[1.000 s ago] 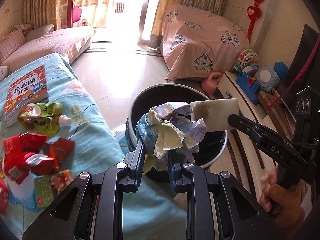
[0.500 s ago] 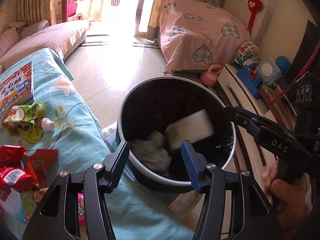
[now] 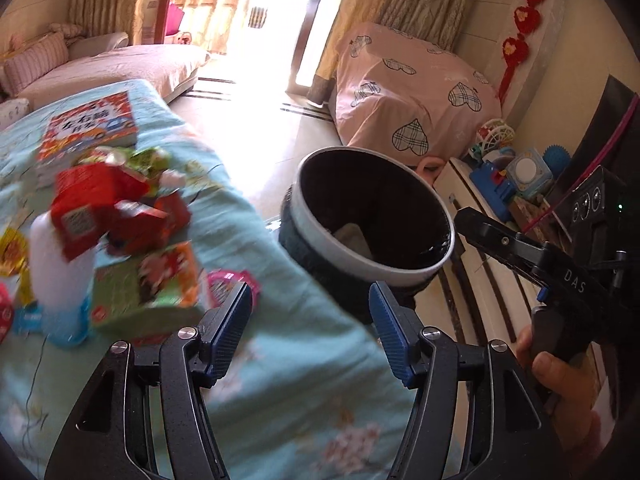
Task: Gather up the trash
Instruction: 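Grasp the white milk carton with the left tool while the right tool grasps the green milk carton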
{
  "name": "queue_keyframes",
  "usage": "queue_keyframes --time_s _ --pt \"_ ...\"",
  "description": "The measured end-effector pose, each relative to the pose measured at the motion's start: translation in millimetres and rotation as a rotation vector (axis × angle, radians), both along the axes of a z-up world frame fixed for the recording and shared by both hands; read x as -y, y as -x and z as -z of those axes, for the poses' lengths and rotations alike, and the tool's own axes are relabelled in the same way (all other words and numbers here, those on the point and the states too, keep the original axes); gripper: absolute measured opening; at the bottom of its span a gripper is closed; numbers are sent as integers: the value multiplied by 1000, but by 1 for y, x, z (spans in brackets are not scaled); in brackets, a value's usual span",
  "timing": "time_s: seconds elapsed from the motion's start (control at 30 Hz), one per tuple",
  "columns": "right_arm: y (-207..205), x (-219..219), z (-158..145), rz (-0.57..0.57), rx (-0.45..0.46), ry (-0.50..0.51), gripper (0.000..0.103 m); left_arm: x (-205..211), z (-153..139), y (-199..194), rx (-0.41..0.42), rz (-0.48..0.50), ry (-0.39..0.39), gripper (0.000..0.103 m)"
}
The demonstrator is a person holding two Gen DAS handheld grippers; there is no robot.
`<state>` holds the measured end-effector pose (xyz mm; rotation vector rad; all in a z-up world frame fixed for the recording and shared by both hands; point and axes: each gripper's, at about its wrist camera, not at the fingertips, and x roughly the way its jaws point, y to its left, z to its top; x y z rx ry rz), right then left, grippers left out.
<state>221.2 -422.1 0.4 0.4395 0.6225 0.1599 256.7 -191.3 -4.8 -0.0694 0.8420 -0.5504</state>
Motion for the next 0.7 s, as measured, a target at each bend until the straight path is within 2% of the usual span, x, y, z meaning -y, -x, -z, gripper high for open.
queue_keyframes --time_s 0.3,0.47,0.7 --pt "14 -54 9 -90 -18 -33 88 -65 13 27 -15 -93 -3 62" --pt "13 -87 18 -156 -53 -22 88 -97 23 36 -45 -160 16 62" --pt "12 -124 25 -229 -73 13 88 -133 32 47 -46 -220 -5 62"
